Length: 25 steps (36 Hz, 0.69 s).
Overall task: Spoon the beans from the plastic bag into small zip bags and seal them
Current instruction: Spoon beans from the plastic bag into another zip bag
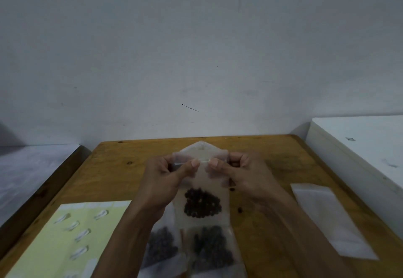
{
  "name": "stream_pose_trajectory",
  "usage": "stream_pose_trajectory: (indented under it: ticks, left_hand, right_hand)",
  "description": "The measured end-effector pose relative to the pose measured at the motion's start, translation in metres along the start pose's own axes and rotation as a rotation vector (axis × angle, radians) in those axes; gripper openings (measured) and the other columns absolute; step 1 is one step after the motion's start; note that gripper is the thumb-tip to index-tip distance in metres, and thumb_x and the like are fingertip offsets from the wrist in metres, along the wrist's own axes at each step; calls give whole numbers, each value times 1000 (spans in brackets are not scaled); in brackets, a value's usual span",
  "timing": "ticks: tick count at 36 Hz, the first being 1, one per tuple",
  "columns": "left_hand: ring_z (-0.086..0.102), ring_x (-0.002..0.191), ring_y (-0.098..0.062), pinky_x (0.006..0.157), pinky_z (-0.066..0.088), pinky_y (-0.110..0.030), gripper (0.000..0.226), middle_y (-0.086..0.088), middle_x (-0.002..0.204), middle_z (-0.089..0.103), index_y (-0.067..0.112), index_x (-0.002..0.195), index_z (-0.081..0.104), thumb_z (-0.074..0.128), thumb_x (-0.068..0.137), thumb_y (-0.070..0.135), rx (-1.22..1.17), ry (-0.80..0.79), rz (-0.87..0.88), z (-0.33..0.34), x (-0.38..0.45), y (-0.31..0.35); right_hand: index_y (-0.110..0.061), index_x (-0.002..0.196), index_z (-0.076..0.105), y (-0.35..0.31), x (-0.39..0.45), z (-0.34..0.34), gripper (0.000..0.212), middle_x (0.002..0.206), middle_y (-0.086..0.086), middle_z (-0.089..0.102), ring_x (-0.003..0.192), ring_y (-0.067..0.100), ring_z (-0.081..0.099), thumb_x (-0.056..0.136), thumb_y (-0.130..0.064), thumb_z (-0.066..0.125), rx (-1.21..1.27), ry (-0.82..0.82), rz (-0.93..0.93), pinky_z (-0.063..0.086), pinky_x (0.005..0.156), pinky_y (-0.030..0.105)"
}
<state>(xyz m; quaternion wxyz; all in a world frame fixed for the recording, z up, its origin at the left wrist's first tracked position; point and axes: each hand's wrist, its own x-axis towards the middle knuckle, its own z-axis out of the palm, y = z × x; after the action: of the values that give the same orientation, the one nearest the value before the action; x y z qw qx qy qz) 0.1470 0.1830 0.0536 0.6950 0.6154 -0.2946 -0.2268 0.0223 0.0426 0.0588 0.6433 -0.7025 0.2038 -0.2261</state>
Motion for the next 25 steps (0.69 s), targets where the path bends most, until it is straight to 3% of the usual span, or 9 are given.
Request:
stream_pose_trajectory:
  ticks: [3,7,10,12,14,16,18,21,25]
  left_hand:
    - [72,80,-35,73,60,-46,29,-24,87,75,-1,88,77,75,73,23,-53,-4,-56,2,-6,-5]
    - [72,73,-31,63,60,-38,30,-24,85,75,-2,90,77,75,71,21,-68,48,-95,6,-10,-11]
    - [73,72,-29,60,59,-36,24,-21,86,76,0,91,78,76,74,17,-83,19,-182,8,-14,-15]
    - [75,75,-27,60,59,-35,15,-15,85,77,4,91,78,77,80,14,2,-3,-216,6,-16,-22]
    - [74,73,-22,60,61,-37,10,-7,78,77,10,85,78,80,81,18,259,31,-194,2,-15,-35]
    - [71,71,-17,62,61,-35,16,0,74,74,16,82,75,84,78,28,585,86,-115,-3,-13,-48]
    - [66,81,-10,68,56,-26,28,4,89,73,18,98,74,84,77,34,753,132,-29,-5,-16,-57]
    - [60,109,-12,90,53,-33,51,0,122,67,19,126,65,78,82,40,821,163,45,-7,-26,-63]
    - [56,122,-17,99,48,-38,45,-1,131,64,22,129,64,69,89,42,819,145,15,-11,-35,-65]
  right_hand:
    - [-2,90,78,3,-5,0,14,91,18,77,86,30,73,84,-15,77,57,49,19,59,80,51]
    - [6,95,75,5,-11,2,16,87,15,77,72,18,72,85,-7,74,101,47,70,61,60,29]
    - [5,94,74,11,-15,0,16,83,11,77,69,16,73,83,-7,76,86,66,100,57,55,25]
    - [1,92,74,18,-16,-2,14,85,9,77,71,15,74,82,-9,78,-22,81,113,57,56,25]
    - [-6,92,74,28,-18,-1,12,87,5,77,75,14,74,82,-12,78,-154,92,137,61,61,29]
    - [-13,97,70,41,-18,4,17,92,3,75,79,14,73,83,-15,78,-251,99,182,63,70,34]
    - [-20,112,65,53,-18,11,31,104,-1,71,86,13,70,83,-17,77,-344,111,234,63,74,33]
    - [-24,130,57,65,-17,20,51,120,-2,65,100,11,64,84,-23,77,-501,166,211,59,83,31]
    - [-29,143,44,70,-20,27,65,135,-1,57,122,16,54,86,-27,75,-588,189,175,53,95,35]
